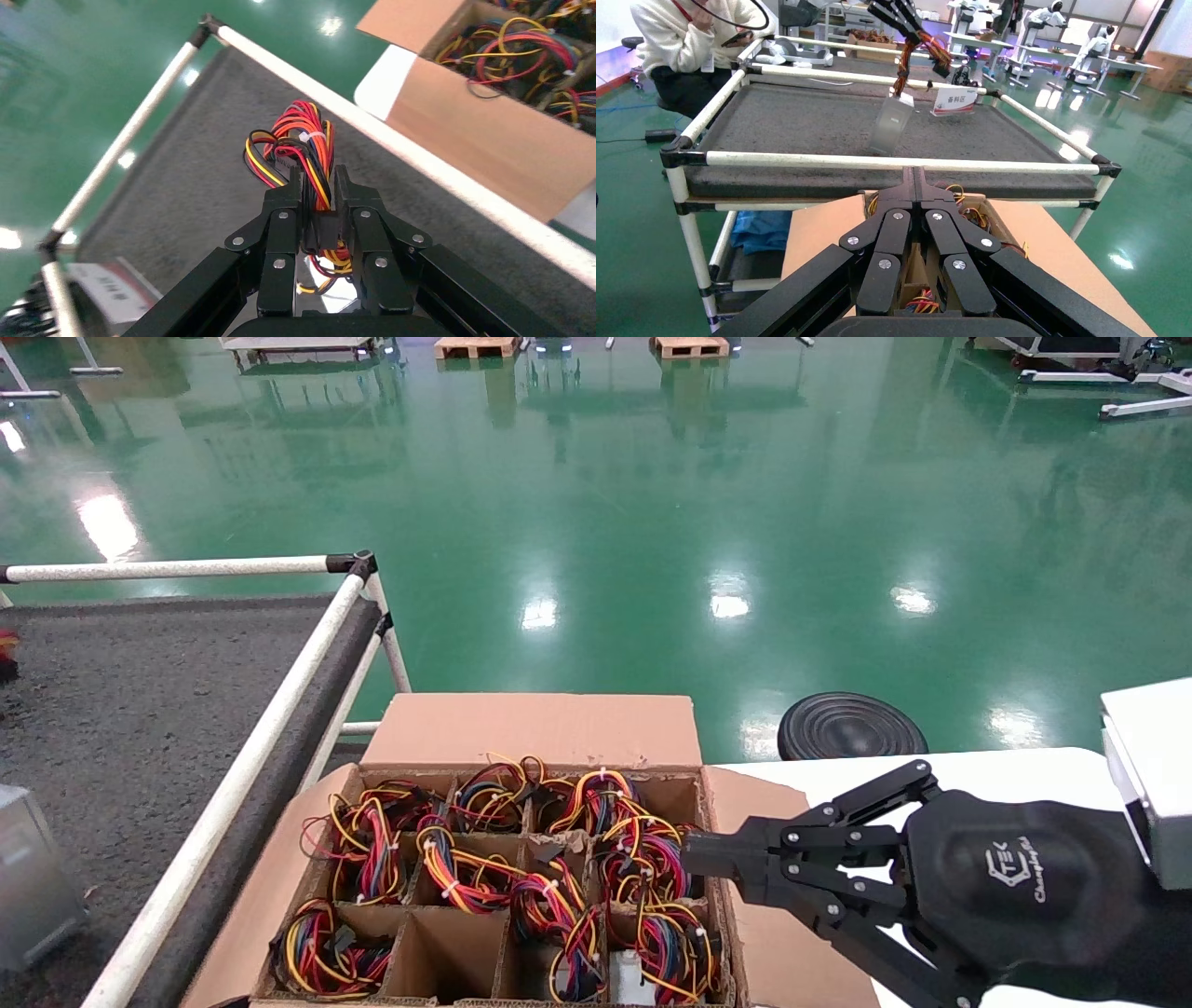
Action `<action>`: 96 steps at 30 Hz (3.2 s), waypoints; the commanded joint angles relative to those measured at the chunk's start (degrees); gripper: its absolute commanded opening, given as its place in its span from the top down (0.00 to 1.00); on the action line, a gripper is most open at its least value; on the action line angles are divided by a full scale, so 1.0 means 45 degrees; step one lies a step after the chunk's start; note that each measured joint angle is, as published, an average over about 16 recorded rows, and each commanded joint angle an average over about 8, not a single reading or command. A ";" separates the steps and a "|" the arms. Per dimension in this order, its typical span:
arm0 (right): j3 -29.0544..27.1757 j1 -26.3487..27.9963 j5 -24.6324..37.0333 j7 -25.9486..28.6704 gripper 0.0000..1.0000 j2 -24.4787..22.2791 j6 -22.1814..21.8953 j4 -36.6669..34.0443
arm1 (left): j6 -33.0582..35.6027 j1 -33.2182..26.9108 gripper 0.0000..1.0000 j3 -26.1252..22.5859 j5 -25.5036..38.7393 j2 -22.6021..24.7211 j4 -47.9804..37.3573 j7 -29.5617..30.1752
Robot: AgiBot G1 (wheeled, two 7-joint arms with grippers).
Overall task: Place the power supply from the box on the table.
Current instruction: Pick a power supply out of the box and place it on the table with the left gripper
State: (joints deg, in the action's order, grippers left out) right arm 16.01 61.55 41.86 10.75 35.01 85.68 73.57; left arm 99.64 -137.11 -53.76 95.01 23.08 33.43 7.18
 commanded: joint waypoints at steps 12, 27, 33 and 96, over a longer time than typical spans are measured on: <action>0.0000 0.0000 0.0000 0.0000 1.00 0.0000 0.0000 0.0000 | -0.0032 0.0637 1.00 -0.0209 -0.0681 0.0274 -0.1346 -0.0780; 0.0000 0.0000 0.0000 0.0000 1.00 0.0000 0.0000 0.0000 | -0.0036 0.0497 1.00 -0.0400 -0.1145 0.0620 -0.2000 -0.1333; 0.0000 0.0000 0.0000 0.0000 1.00 0.0000 0.0000 0.0000 | -0.0036 0.0441 1.00 -0.0426 -0.1395 0.0610 -0.2052 -0.1430; 0.0000 0.0000 0.0000 0.0000 1.00 0.0000 0.0000 0.0000 | -0.0133 0.3086 0.00 -0.1282 -0.6159 -0.1923 0.0024 -0.0864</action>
State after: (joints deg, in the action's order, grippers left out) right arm 16.01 61.55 41.86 10.75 35.01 85.68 73.57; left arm 98.97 -123.23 -59.52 67.36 14.51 33.54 3.29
